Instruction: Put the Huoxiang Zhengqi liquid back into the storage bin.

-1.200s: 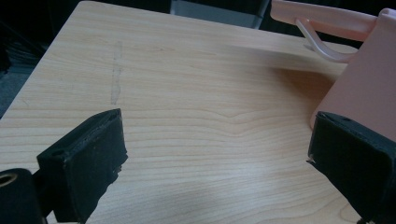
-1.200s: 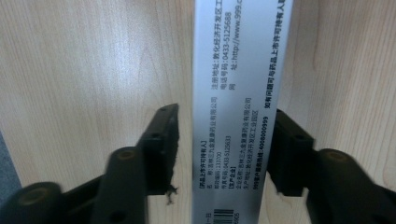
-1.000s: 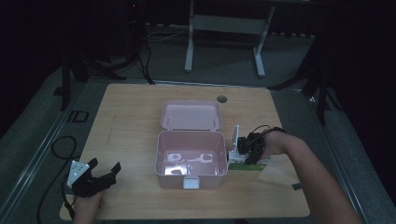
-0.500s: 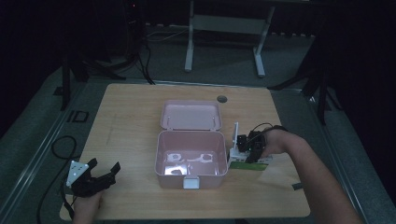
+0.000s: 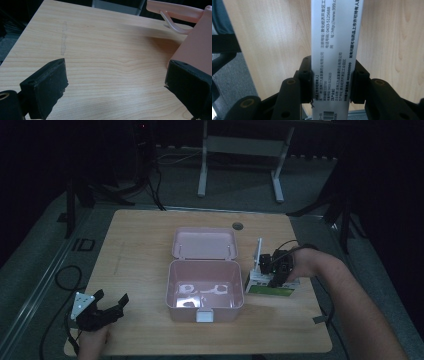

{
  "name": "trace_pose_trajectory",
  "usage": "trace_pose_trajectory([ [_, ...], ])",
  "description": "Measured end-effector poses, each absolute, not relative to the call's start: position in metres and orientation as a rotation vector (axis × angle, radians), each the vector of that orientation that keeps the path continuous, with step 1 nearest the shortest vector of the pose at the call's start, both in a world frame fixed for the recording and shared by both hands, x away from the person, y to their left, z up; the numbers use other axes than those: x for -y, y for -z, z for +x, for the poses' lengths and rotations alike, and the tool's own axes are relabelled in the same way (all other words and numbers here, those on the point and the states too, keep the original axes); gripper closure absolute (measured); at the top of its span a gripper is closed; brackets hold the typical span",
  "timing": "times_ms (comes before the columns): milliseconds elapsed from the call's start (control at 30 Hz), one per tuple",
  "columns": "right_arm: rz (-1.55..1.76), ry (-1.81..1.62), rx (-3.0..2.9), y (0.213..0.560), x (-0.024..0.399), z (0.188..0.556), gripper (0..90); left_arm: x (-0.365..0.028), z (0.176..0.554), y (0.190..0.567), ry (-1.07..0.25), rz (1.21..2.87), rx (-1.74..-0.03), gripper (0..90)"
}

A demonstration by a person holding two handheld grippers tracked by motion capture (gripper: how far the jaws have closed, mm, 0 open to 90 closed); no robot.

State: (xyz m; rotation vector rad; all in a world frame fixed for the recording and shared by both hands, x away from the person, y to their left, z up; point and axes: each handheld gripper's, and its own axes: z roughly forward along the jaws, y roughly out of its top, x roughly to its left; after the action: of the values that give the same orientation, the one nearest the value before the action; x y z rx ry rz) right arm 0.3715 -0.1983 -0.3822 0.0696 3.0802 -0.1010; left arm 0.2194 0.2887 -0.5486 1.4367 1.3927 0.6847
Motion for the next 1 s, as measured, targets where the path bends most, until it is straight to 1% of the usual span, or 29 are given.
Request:
trace_pose_trajectory([
  [167,0.155,0.096,-3.071,0.361,0.196,0.369,61.6,-0.288,0.220,0.549,-0.682,1.436,-1.393,4.3],
  [367,0.216,0.095,-3.067,0.343,0.189,0.364,61.6,-0.288,0.220,0.549,-0.679,1.437,-1.393,4.3],
  [533,0.195,0.110,-3.058,0.330,0.184,0.358,61.7,-0.288,0.220,0.549,-0.678,1.436,-1.394,4.3],
  [800,0.109,0.097,-3.054,0.319,0.168,0.345,61.7,-0.288,0.220,0.549,-0.677,1.432,-1.399,4.3],
  [933,0.167,0.120,-3.059,0.314,0.155,0.341,61.7,-0.288,0.221,0.549,-0.672,1.436,-1.400,4.9],
  [1000,0.138,0.077,-3.052,0.311,0.151,0.338,61.7,-0.288,0.221,0.549,-0.671,1.439,-1.398,4.9],
])
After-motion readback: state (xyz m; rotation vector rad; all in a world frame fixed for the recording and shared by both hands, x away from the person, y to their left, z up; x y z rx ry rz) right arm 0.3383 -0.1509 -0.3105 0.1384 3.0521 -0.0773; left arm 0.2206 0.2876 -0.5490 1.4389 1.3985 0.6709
